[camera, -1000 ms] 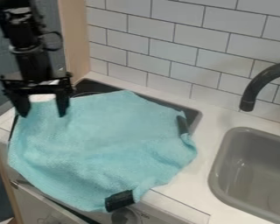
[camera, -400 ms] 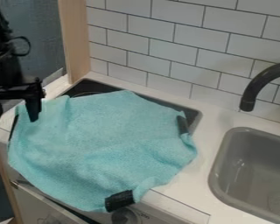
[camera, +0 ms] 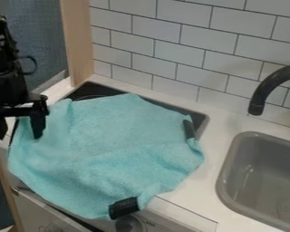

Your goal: Fold the cloth from bottom left to top right

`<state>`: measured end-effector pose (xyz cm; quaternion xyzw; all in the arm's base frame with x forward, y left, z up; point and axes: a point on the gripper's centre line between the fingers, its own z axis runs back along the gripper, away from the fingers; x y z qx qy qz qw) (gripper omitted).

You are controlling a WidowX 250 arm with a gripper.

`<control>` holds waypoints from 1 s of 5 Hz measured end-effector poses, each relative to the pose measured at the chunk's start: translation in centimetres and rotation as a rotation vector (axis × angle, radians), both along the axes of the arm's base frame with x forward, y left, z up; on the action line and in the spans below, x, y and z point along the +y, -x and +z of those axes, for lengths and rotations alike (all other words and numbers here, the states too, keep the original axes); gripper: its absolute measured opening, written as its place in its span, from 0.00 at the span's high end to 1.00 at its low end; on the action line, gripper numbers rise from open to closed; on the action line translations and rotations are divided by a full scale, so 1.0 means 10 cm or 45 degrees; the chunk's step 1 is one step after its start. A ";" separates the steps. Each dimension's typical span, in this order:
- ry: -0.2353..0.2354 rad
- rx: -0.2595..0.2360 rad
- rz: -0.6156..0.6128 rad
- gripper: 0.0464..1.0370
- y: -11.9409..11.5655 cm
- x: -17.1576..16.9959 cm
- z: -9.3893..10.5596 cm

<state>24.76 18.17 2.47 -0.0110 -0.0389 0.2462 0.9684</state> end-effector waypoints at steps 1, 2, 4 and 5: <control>0.015 -0.002 0.005 0.10 -0.04 0.01 -0.03; 0.022 -0.025 0.002 0.39 -0.06 0.02 -0.04; 0.017 -0.017 -0.010 0.85 -0.04 0.02 -0.04; 0.055 -0.006 -0.053 0.96 -0.05 -0.06 -0.02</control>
